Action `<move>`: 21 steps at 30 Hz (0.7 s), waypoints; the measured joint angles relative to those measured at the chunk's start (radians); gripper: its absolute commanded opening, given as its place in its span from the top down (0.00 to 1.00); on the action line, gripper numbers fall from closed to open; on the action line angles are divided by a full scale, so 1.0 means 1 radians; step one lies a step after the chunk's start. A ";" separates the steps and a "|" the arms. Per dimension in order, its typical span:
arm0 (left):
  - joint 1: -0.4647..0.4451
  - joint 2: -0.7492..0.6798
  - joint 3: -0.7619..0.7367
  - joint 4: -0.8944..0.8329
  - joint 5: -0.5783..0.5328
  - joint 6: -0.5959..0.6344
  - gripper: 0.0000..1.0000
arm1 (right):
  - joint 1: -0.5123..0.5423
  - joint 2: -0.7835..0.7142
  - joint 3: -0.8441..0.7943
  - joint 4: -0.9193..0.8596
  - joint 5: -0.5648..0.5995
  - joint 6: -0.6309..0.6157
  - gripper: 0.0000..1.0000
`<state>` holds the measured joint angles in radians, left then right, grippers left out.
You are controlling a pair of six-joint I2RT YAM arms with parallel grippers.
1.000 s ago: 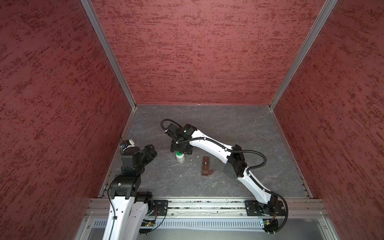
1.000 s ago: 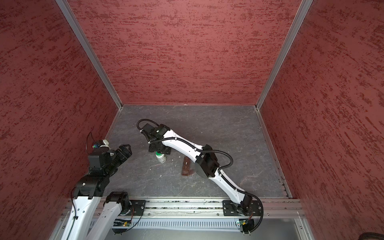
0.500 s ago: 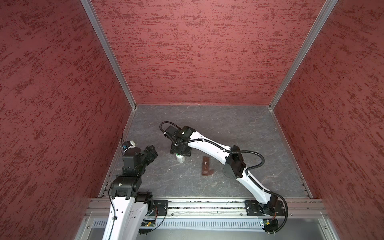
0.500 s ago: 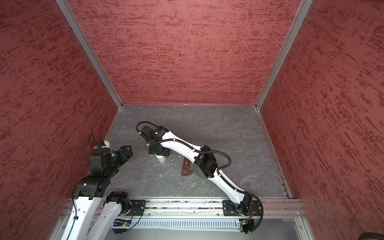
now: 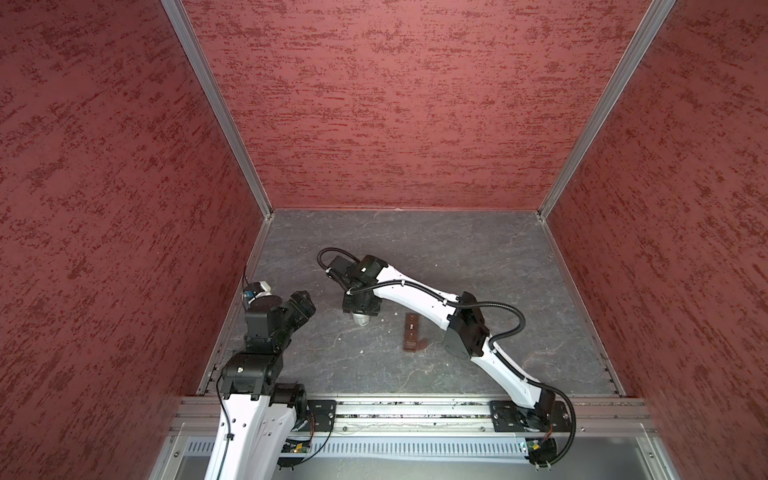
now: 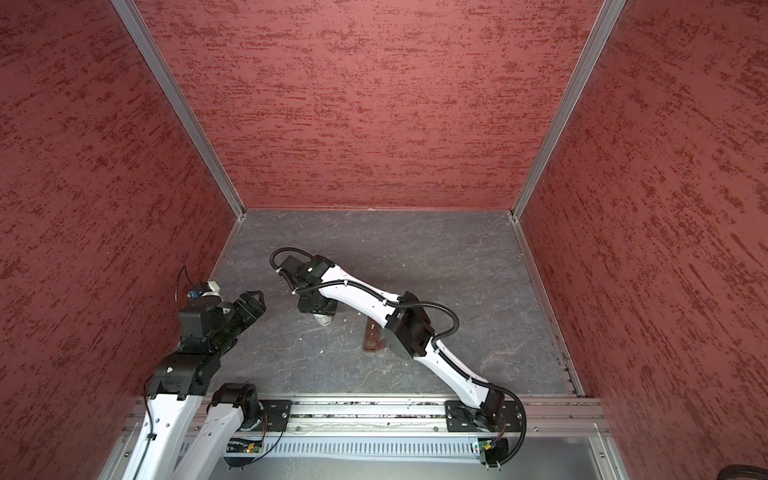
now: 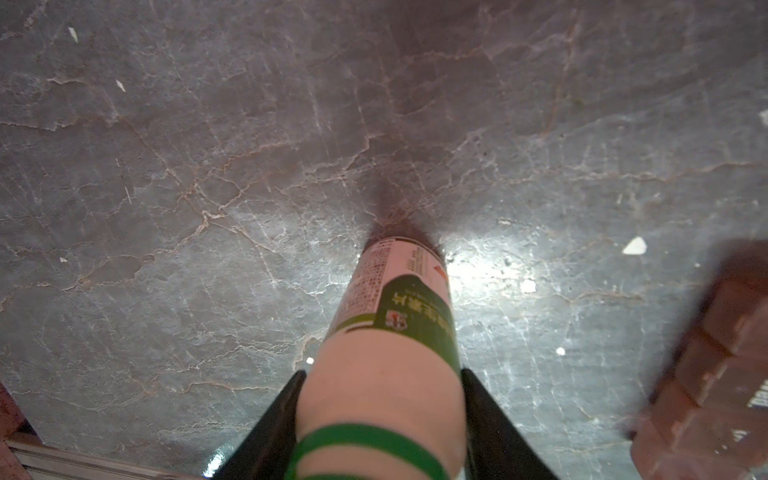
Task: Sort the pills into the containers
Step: 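Lower the right gripper and close it around the white bottle, then lift the white bottle with the right gripper while the left arm rises toward it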
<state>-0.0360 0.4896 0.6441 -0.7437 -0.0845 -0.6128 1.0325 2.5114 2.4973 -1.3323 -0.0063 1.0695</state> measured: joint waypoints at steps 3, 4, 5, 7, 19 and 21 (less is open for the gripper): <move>0.000 0.000 0.000 0.000 0.000 0.000 0.13 | 0.000 0.000 0.002 -0.002 0.003 -0.006 0.58; -0.001 0.000 0.000 0.001 0.000 0.000 0.13 | 0.000 0.000 0.002 -0.003 0.006 -0.008 0.59; -0.002 0.001 0.000 0.002 0.001 0.000 0.12 | 0.000 0.000 0.002 -0.004 0.009 -0.013 0.59; -0.003 0.002 -0.001 0.007 0.013 0.000 0.11 | 0.000 -0.001 0.002 -0.005 0.015 -0.031 0.59; -0.008 0.048 -0.091 0.322 0.300 0.052 0.19 | -0.116 -0.345 -0.261 0.095 -0.060 -0.379 0.61; -0.024 0.075 -0.109 0.417 0.351 0.070 0.19 | -0.175 -0.432 -0.299 0.115 -0.105 -0.464 0.60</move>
<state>-0.0597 0.5648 0.5350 -0.3264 0.2668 -0.5426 0.8577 2.0792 2.1979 -1.2171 -0.1108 0.6056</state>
